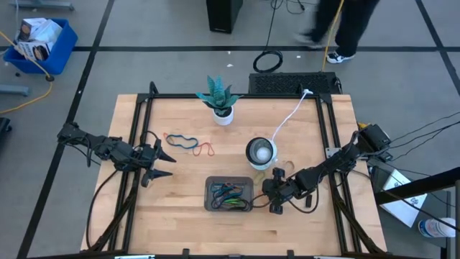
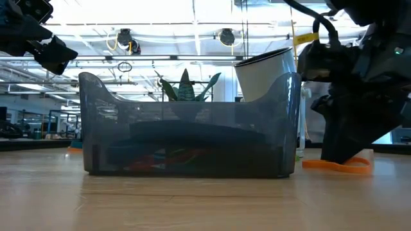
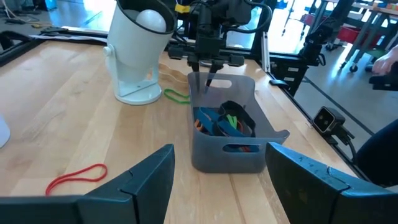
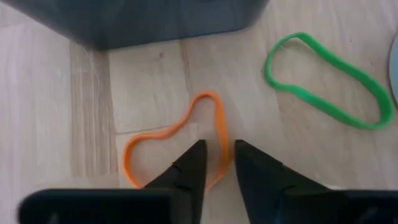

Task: Pick and place rubber bands into bin
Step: Put the bottom orange rubber band into the gray bin, then put the green rubber band into the gray bin

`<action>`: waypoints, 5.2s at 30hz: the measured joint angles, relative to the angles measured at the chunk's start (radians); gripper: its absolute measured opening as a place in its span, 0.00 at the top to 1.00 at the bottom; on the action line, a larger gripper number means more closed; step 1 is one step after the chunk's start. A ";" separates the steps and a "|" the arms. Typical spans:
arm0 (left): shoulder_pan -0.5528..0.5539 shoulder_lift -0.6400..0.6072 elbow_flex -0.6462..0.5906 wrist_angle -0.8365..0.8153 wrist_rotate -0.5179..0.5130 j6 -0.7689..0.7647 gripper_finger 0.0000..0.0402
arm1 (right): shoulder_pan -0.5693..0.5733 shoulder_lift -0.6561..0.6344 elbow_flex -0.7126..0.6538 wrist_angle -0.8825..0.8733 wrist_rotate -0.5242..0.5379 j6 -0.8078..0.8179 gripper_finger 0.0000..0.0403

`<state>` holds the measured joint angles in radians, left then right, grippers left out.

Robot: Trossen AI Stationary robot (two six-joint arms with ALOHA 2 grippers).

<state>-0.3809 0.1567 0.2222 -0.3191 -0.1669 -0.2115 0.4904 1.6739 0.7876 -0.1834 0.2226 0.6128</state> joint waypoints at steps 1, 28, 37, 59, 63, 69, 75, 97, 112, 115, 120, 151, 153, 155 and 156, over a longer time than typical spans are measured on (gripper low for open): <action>0.000 0.000 0.000 0.000 0.000 0.000 0.36 | 0.000 0.001 0.000 0.000 0.000 0.000 0.86; 0.000 0.000 0.000 0.000 -0.001 0.007 0.36 | 0.001 -0.466 -0.006 0.044 0.057 -0.019 1.00; 0.000 0.000 0.000 -0.001 0.000 0.000 0.36 | -0.002 -0.627 0.021 0.306 0.221 -0.285 1.00; 0.000 0.000 0.000 -0.001 0.002 -0.028 0.36 | -0.148 -0.032 0.794 -0.309 0.034 -0.598 1.00; 0.000 0.000 0.000 -0.001 0.002 -0.028 0.36 | -0.157 0.060 0.793 -0.342 0.028 -0.582 1.00; 0.000 0.000 0.000 -0.003 0.002 -0.026 0.36 | -0.160 0.171 0.793 -0.345 -0.016 -0.549 1.00; 0.000 0.000 0.000 -0.006 0.002 -0.023 0.36 | -0.160 0.250 0.791 -0.349 -0.043 -0.546 1.00; 0.000 0.000 0.000 -0.023 0.001 -0.020 0.36 | -0.184 0.305 0.687 -0.338 -0.121 -0.491 1.00; 0.000 0.000 0.000 -0.026 0.000 -0.020 0.36 | -0.182 0.303 0.687 -0.286 -0.121 -0.505 0.76; 0.000 0.000 0.000 -0.029 0.000 -0.022 0.36 | -0.182 0.292 0.687 -0.288 -0.122 -0.494 0.69; 0.000 0.000 0.000 -0.030 0.000 -0.029 0.36 | -0.182 0.221 0.687 -0.300 -0.121 -0.490 0.63; 0.000 0.000 0.000 -0.047 0.000 -0.034 0.36 | 0.012 -0.208 0.515 -0.590 0.194 -0.488 0.66; 0.000 0.000 0.000 -0.048 0.000 -0.033 0.36 | 0.020 -0.209 0.428 -0.502 0.193 -0.461 0.66; 0.000 0.000 0.000 -0.047 0.000 -0.033 0.36 | 0.023 -0.211 0.324 -0.367 0.193 -0.436 0.66; 0.000 0.000 0.000 -0.047 0.000 -0.033 0.36 | 0.023 -0.209 0.268 -0.298 0.193 -0.426 0.66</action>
<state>-0.3809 0.1566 0.2218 -0.3664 -0.1669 -0.2443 0.5137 1.4646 1.0560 -0.4810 0.4152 0.1864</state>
